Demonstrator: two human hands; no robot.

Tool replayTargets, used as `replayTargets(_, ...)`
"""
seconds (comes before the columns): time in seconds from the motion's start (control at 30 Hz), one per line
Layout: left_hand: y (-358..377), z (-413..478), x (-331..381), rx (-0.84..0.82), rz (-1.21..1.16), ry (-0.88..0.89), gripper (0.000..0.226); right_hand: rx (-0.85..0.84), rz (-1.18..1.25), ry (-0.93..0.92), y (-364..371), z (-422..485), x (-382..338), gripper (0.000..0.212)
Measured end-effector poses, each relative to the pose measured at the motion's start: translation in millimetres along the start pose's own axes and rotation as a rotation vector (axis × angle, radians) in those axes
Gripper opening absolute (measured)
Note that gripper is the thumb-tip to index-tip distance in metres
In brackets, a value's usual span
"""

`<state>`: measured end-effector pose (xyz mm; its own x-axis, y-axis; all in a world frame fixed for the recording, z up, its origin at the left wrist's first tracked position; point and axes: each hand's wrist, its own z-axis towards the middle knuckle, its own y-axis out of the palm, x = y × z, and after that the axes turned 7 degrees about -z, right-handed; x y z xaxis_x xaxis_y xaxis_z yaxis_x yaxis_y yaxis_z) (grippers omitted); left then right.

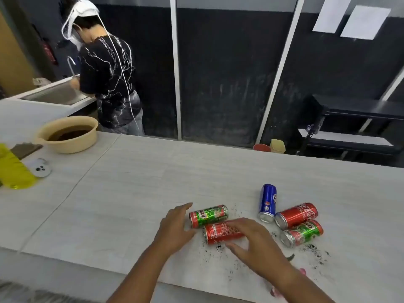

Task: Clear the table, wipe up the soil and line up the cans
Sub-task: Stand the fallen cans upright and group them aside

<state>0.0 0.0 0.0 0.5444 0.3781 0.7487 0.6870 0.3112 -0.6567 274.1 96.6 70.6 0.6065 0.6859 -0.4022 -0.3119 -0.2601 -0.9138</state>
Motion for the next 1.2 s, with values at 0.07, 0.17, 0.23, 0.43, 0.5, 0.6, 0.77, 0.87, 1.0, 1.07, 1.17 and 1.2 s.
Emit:
replayTargets(0.07,2,6,5,-0.028,0.093,-0.021,0.095,-0.042,-0.114,-0.083,6,19,5,0.070)
replayTargets(0.17,6,13,5,-0.009,0.170,0.023,0.073,-0.086,-0.183,-0.101,19,39,15,0.079)
replayTargets(0.23,8,13,6,0.012,0.174,0.033,0.065,-0.083,-0.196,-0.092,28,42,25,0.077)
replayTargets(0.43,12,2,15,0.020,-0.134,0.006,0.057,-0.010,-0.185,-0.157,31,42,37,0.063)
replayTargets(0.5,11,-1,23,0.020,-0.251,0.008,0.057,0.030,-0.157,-0.143,31,37,41,0.059)
replayTargets(0.6,11,-2,41,0.036,-0.347,0.042,0.062,0.064,-0.119,-0.117,32,32,51,0.058)
replayTargets(0.77,16,0,61,0.045,-0.409,0.074,0.059,-0.062,-0.252,-0.155,30,41,61,0.078)
replayTargets(0.87,18,2,65,0.069,-0.443,0.085,0.058,-0.088,-0.261,-0.161,28,49,61,0.072)
replayTargets(1.0,19,4,71,0.129,-0.482,0.116,0.057,-0.089,-0.244,-0.160,28,49,61,0.068)
replayTargets(1.07,18,5,71,0.155,-0.488,0.112,0.059,-0.083,-0.236,-0.160,28,48,62,0.067)
replayTargets(1.17,15,5,64,0.161,-0.468,0.084,0.056,-0.072,-0.193,-0.143,25,44,60,0.069)
replayTargets(1.2,15,5,61,0.161,-0.466,0.072,0.056,-0.061,-0.164,-0.132,23,43,60,0.069)
